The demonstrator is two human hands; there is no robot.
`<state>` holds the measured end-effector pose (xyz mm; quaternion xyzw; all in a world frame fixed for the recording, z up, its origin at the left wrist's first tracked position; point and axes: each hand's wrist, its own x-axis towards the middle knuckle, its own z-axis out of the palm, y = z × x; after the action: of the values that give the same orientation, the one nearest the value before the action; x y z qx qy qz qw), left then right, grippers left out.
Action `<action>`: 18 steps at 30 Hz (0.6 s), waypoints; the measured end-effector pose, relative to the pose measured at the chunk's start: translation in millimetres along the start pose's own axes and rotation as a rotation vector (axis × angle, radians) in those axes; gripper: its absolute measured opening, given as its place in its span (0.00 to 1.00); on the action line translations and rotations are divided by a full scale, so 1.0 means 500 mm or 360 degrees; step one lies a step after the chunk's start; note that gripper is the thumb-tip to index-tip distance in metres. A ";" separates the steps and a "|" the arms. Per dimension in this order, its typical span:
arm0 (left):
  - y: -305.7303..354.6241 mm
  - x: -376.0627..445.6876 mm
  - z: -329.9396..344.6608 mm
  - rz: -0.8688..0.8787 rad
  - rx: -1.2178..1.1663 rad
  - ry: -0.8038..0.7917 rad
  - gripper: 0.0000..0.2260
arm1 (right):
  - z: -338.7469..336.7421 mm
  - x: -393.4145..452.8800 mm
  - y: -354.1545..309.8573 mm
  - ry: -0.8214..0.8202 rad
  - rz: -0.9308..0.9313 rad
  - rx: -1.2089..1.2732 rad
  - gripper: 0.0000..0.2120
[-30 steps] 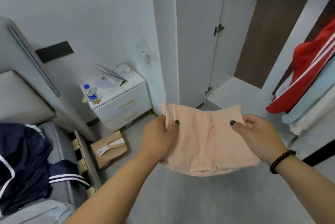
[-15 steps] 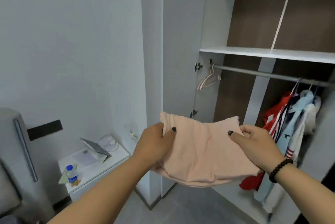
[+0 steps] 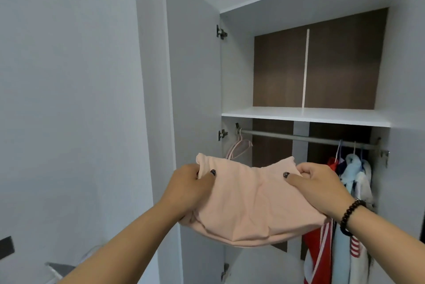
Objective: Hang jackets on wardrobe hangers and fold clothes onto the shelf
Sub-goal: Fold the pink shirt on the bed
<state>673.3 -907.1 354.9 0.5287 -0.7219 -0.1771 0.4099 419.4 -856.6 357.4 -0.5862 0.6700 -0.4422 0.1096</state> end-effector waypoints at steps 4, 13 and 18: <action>0.015 0.114 0.036 0.0033 0.0005 0.0011 0.15 | -0.015 0.112 0.018 0.0033 -0.0033 0.0046 0.12; 0.055 0.418 0.106 0.0040 0.0003 0.0151 0.17 | -0.033 0.450 0.054 0.0073 -0.0135 0.0160 0.11; 0.029 0.546 0.148 0.0054 -0.0036 0.0215 0.15 | 0.006 0.612 0.076 0.0038 -0.0190 0.0080 0.12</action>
<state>578.0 -1162.9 431.0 0.5225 -0.6993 -0.1422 0.4667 306.9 -1130.6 442.2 -0.6168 0.6238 -0.4715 0.0897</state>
